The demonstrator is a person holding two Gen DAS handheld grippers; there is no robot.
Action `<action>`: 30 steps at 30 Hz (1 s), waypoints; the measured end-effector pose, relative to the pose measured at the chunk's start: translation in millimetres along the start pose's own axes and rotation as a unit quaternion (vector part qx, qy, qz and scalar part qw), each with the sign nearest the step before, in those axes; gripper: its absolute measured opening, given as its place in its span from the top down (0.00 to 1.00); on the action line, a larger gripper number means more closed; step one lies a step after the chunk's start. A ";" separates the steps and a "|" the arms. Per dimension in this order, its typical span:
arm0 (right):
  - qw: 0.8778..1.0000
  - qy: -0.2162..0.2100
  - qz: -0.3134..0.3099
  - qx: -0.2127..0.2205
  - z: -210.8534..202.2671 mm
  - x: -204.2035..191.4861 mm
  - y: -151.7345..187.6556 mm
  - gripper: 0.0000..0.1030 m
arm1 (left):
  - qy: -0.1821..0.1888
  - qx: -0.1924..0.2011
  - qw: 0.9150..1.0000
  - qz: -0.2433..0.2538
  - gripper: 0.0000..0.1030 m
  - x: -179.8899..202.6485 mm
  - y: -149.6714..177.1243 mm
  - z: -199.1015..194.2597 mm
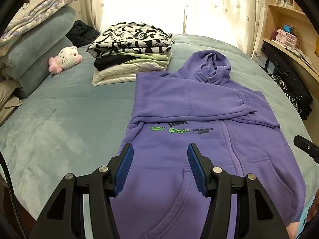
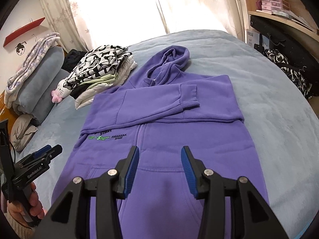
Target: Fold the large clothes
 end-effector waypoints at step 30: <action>0.999 -0.007 0.040 0.036 -78.6 72.6 72.7 0.57 | 0.027 -0.057 0.994 -0.085 0.38 -75.1 96.6 -28.0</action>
Point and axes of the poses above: each gripper's, at about its wrist camera, not at the fingertips, and z roughly the way its jaws point, x to its right, y to its underside, the point moved 9 cm from there along z, roughly the way its jaws point, and after that the axes turned 2 degrees about x, right-handed, at the moved point
